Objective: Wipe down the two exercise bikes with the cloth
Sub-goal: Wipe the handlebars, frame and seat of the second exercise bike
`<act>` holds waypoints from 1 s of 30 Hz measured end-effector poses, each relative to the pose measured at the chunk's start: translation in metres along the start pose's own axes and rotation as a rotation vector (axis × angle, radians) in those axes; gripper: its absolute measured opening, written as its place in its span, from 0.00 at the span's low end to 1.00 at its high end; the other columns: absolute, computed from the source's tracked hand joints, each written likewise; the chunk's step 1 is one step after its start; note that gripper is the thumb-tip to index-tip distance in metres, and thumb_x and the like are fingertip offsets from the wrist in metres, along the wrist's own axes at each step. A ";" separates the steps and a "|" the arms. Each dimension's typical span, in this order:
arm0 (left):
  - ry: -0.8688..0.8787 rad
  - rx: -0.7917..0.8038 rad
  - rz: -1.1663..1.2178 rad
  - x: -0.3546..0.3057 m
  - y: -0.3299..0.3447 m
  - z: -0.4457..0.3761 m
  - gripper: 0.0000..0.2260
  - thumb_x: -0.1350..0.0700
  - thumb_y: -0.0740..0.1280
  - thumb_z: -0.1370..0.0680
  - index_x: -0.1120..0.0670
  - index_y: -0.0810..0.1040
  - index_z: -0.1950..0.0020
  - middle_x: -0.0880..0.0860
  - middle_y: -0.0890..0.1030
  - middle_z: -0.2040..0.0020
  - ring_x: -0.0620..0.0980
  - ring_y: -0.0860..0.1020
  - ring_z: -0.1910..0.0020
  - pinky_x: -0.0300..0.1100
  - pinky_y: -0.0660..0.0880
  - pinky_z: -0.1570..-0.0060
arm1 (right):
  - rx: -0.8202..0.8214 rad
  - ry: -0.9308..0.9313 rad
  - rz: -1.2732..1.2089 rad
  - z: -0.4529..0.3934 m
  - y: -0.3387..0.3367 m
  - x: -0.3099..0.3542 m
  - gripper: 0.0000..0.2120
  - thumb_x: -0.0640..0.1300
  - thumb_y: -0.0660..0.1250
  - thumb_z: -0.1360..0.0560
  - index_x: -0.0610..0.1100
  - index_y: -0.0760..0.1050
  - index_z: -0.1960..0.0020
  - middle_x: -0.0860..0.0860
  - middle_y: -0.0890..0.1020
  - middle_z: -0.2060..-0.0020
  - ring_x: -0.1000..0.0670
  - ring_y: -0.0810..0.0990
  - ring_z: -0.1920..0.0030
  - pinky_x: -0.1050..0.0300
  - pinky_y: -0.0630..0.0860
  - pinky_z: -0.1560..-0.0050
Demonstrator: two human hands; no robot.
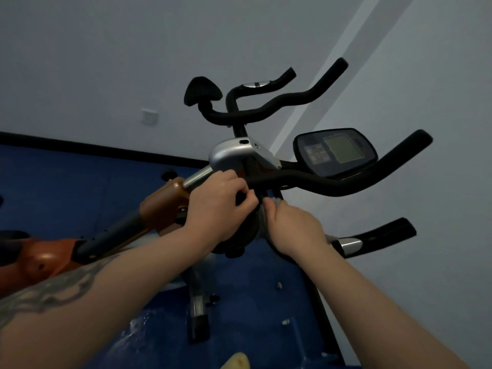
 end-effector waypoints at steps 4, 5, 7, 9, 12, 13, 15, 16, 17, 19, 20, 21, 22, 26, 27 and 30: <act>0.014 0.011 0.026 0.000 0.001 0.002 0.14 0.46 0.60 0.25 0.53 0.79 0.62 0.47 0.74 0.63 0.45 0.72 0.62 0.44 0.73 0.65 | 0.036 0.006 -0.085 -0.002 0.003 -0.002 0.24 0.58 0.43 0.17 0.45 0.63 0.31 0.43 0.77 0.39 0.40 0.77 0.44 0.52 0.64 0.56; 0.019 0.013 0.028 0.000 0.002 0.002 0.15 0.46 0.60 0.24 0.53 0.79 0.62 0.47 0.74 0.62 0.45 0.72 0.61 0.44 0.73 0.64 | 0.028 -0.026 -0.069 0.011 -0.005 -0.002 0.23 0.59 0.44 0.17 0.44 0.63 0.33 0.43 0.79 0.43 0.40 0.78 0.47 0.52 0.65 0.57; 0.022 0.017 0.025 0.001 0.003 0.002 0.15 0.46 0.60 0.24 0.53 0.79 0.61 0.47 0.74 0.62 0.45 0.72 0.60 0.45 0.73 0.62 | -0.003 -0.154 0.041 0.038 -0.020 -0.002 0.24 0.61 0.46 0.18 0.45 0.60 0.32 0.45 0.81 0.48 0.42 0.80 0.51 0.52 0.65 0.61; 0.026 0.018 0.027 0.002 0.003 0.002 0.14 0.46 0.61 0.23 0.52 0.78 0.61 0.46 0.74 0.62 0.45 0.72 0.61 0.46 0.73 0.62 | -0.011 -0.297 0.167 0.056 -0.036 -0.011 0.27 0.64 0.47 0.20 0.49 0.56 0.28 0.49 0.80 0.45 0.44 0.80 0.50 0.53 0.64 0.61; 0.025 0.014 0.031 0.003 0.004 0.002 0.13 0.47 0.61 0.23 0.52 0.78 0.62 0.46 0.73 0.63 0.46 0.72 0.61 0.46 0.73 0.63 | -0.043 -0.512 0.279 0.066 -0.055 -0.042 0.25 0.66 0.49 0.21 0.55 0.65 0.30 0.57 0.79 0.48 0.51 0.80 0.53 0.57 0.60 0.62; 0.024 0.006 0.027 0.003 0.004 0.001 0.13 0.47 0.62 0.23 0.52 0.78 0.62 0.46 0.74 0.63 0.46 0.72 0.62 0.46 0.72 0.64 | -0.041 -0.519 0.277 0.069 -0.059 -0.053 0.25 0.66 0.50 0.22 0.55 0.71 0.33 0.58 0.79 0.54 0.53 0.80 0.58 0.59 0.59 0.64; 0.019 -0.005 0.022 0.004 0.003 0.001 0.11 0.49 0.64 0.23 0.52 0.79 0.62 0.47 0.74 0.63 0.47 0.72 0.62 0.45 0.71 0.64 | -0.118 -0.497 0.203 0.075 -0.053 -0.069 0.27 0.67 0.50 0.22 0.52 0.77 0.39 0.57 0.78 0.60 0.53 0.78 0.64 0.60 0.64 0.66; 0.017 -0.010 0.017 0.003 0.003 0.001 0.10 0.50 0.66 0.24 0.52 0.79 0.62 0.47 0.74 0.63 0.47 0.72 0.61 0.45 0.71 0.65 | -0.156 -0.483 0.174 0.076 -0.045 -0.068 0.28 0.67 0.49 0.22 0.50 0.79 0.42 0.55 0.79 0.62 0.51 0.78 0.65 0.58 0.68 0.66; 0.015 -0.013 0.010 0.003 0.002 0.001 0.09 0.51 0.67 0.24 0.52 0.79 0.63 0.47 0.74 0.63 0.47 0.73 0.61 0.44 0.70 0.65 | -0.217 -0.439 0.170 0.075 -0.036 -0.059 0.28 0.66 0.48 0.21 0.49 0.79 0.47 0.54 0.79 0.64 0.50 0.78 0.67 0.56 0.69 0.66; 0.014 -0.014 0.000 0.003 0.002 0.001 0.11 0.49 0.65 0.24 0.52 0.78 0.63 0.46 0.74 0.63 0.46 0.72 0.62 0.43 0.69 0.66 | -0.320 -0.329 0.213 0.067 -0.020 -0.032 0.27 0.64 0.48 0.22 0.47 0.78 0.58 0.52 0.78 0.72 0.48 0.76 0.73 0.56 0.65 0.69; 0.014 -0.014 -0.001 0.003 0.001 0.000 0.12 0.47 0.63 0.24 0.51 0.78 0.63 0.46 0.74 0.64 0.46 0.72 0.62 0.43 0.69 0.66 | -0.346 -0.276 0.240 0.062 -0.016 -0.017 0.27 0.63 0.48 0.23 0.46 0.75 0.61 0.51 0.76 0.75 0.48 0.74 0.76 0.58 0.61 0.70; 0.013 -0.014 0.002 0.003 0.001 0.000 0.12 0.47 0.62 0.24 0.51 0.78 0.63 0.46 0.74 0.64 0.46 0.72 0.62 0.43 0.70 0.66 | -0.307 -0.208 0.251 0.057 -0.018 -0.003 0.26 0.62 0.46 0.23 0.46 0.74 0.61 0.50 0.77 0.75 0.48 0.75 0.76 0.58 0.58 0.71; 0.008 -0.012 0.006 0.004 0.002 0.000 0.12 0.46 0.62 0.25 0.51 0.78 0.64 0.46 0.74 0.64 0.46 0.72 0.62 0.43 0.70 0.66 | -0.254 -0.146 0.260 0.053 -0.022 0.006 0.28 0.62 0.42 0.22 0.45 0.73 0.56 0.50 0.79 0.70 0.48 0.77 0.73 0.58 0.57 0.70; -0.003 -0.006 -0.004 0.001 0.001 0.000 0.11 0.49 0.64 0.25 0.51 0.77 0.64 0.46 0.73 0.64 0.45 0.72 0.62 0.42 0.69 0.66 | 0.019 -0.059 -0.010 0.023 -0.014 -0.001 0.27 0.62 0.41 0.20 0.44 0.68 0.40 0.45 0.80 0.49 0.42 0.79 0.50 0.52 0.65 0.61; -0.001 -0.001 -0.005 0.000 0.001 0.000 0.11 0.48 0.63 0.25 0.51 0.77 0.64 0.46 0.73 0.64 0.45 0.71 0.62 0.42 0.68 0.66 | 0.050 -0.024 -0.086 0.013 -0.013 -0.003 0.27 0.63 0.43 0.20 0.44 0.68 0.39 0.43 0.80 0.46 0.40 0.78 0.47 0.51 0.67 0.58; 0.013 -0.002 0.005 -0.001 0.000 0.001 0.12 0.48 0.62 0.24 0.51 0.76 0.64 0.46 0.72 0.64 0.45 0.71 0.63 0.41 0.67 0.66 | 0.077 0.049 -0.204 0.001 -0.008 -0.003 0.27 0.64 0.45 0.20 0.44 0.68 0.39 0.41 0.79 0.44 0.40 0.77 0.45 0.49 0.69 0.54</act>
Point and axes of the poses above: each hand's wrist, its own z-axis away from the middle knuckle, its own y-axis out of the palm, x = y × z, the point moved 4 cm from there along -z, towards the middle knuckle
